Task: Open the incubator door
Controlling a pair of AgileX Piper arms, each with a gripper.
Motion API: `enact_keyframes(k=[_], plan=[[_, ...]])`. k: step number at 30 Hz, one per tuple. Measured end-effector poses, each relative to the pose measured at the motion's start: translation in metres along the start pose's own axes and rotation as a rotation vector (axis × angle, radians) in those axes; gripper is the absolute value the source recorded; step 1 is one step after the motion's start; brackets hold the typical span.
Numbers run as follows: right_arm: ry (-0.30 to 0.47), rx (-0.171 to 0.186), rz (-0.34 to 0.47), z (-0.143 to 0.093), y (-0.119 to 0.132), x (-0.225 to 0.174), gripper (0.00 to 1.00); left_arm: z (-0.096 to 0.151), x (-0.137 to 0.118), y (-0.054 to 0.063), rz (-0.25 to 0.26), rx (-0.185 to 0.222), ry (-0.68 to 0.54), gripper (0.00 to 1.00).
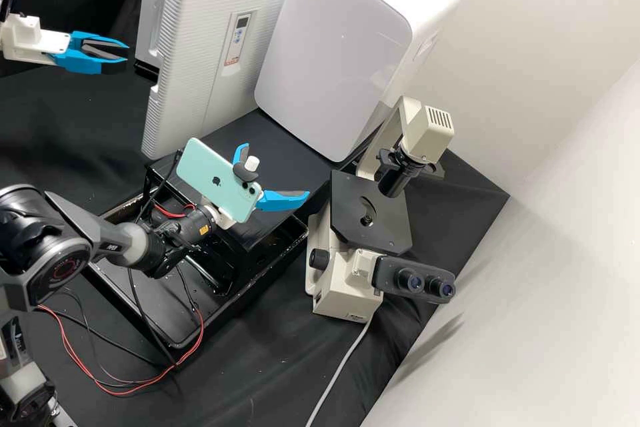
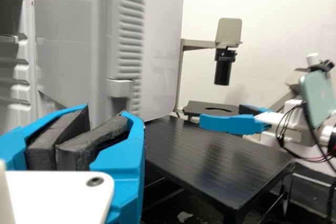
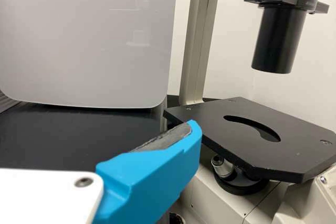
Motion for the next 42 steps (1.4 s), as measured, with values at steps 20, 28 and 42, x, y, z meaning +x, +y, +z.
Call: enact_keyframes(k=[20,28,42], plan=[[0.000,0.000,0.000,0.000,0.000,0.000,1.00,-0.031,-0.018,0.007,0.167,-0.069,0.315,1.00],[0.000,0.000,0.000,0.000,0.000,0.000,1.00,-0.057,-0.038,0.007,0.174,-0.040,0.589,1.00],[0.000,0.000,0.000,0.000,0.000,0.000,1.00,-0.090,-0.064,0.001,0.160,0.156,1.059,1.00]])
